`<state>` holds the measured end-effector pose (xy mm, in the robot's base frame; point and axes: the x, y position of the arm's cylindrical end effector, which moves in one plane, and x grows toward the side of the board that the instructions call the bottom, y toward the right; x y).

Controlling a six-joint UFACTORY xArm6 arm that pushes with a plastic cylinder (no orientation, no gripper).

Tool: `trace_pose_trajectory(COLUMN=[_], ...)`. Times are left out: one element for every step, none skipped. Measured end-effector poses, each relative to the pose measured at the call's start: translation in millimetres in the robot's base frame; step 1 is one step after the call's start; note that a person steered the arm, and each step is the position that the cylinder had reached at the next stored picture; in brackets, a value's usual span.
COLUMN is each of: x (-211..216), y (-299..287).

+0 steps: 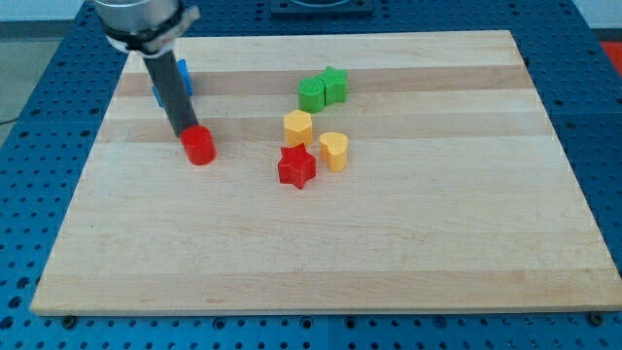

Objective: Slide the red circle closer to the red star

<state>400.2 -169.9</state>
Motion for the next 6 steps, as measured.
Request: trace_pose_trajectory(x=[31, 31, 39, 67, 77, 71], y=[19, -10, -42, -30, -2, 37])
